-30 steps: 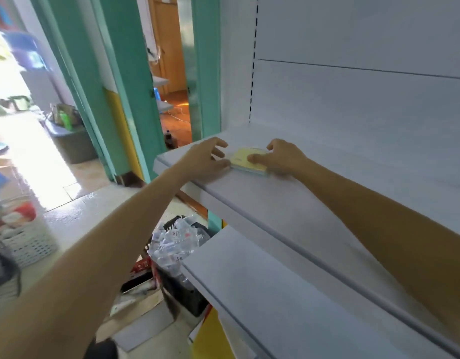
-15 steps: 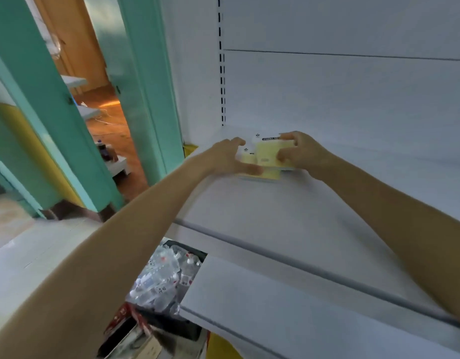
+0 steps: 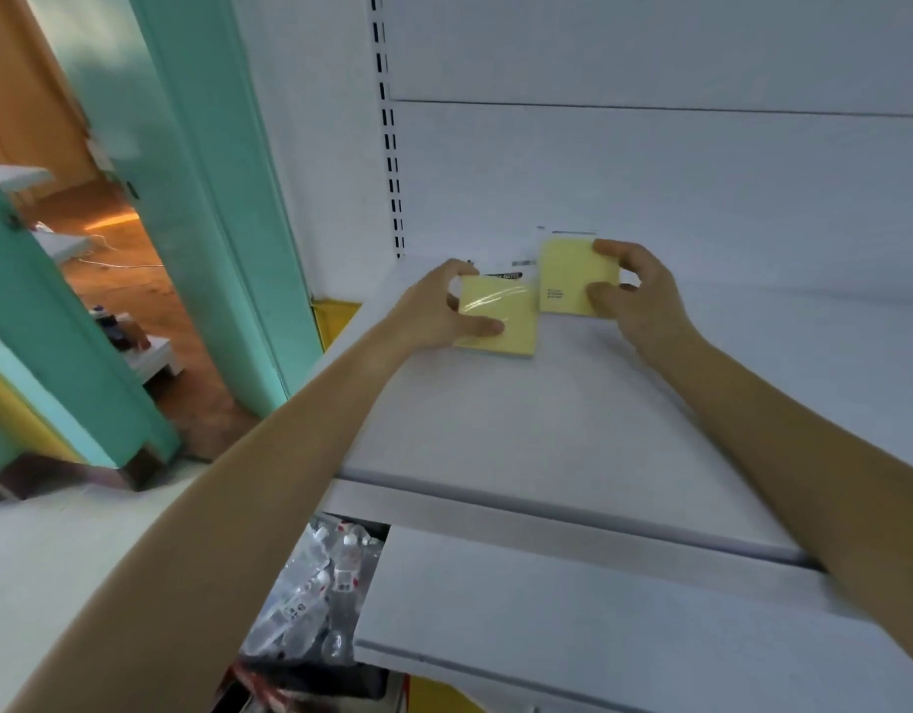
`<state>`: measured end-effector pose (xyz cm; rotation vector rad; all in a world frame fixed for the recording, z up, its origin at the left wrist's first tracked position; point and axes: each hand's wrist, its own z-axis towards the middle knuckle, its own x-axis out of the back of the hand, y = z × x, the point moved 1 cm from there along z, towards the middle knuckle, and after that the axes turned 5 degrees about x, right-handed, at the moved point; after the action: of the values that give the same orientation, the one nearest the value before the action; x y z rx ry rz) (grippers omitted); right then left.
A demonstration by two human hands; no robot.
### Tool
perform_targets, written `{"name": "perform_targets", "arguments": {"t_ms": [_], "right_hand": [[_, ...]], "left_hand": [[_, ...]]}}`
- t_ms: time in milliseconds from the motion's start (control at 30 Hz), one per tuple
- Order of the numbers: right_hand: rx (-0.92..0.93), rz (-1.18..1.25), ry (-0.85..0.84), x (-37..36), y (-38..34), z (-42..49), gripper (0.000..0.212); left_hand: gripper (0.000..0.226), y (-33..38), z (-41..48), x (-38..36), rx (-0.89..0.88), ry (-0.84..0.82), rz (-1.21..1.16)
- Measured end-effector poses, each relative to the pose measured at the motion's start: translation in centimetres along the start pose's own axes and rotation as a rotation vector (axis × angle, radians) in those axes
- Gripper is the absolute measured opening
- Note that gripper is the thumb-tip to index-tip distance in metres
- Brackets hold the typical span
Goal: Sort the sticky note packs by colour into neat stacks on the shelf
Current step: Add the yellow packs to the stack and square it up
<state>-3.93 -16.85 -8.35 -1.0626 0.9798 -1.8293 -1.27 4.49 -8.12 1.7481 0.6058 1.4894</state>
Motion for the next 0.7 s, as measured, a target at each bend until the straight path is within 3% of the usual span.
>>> {"name": "perform_targets", "arguments": {"t_ms": [100, 333, 467, 700], "right_hand": [[0.043, 0.047, 0.085, 1.1, -0.7, 0.6, 0.051], [-0.006, -0.008, 0.102, 6.0, -0.7, -1.0, 0.053], [-0.026, -0.031, 0.197, 11.8, 0.1, -4.2, 0.053], [-0.091, -0.134, 0.402, 26.0, 2.0, -12.2, 0.053]], "left_hand": [[0.07, 0.6, 0.3, 0.3, -0.029, 0.029, -0.272], [0.082, 4.3, 1.1, -1.3, -0.043, 0.044, -0.418], [0.068, 8.1, 1.3, -6.2, -0.082, -0.057, -0.432], [0.073, 17.2, -1.0, -18.0, -0.158, -0.242, -0.478]]}}
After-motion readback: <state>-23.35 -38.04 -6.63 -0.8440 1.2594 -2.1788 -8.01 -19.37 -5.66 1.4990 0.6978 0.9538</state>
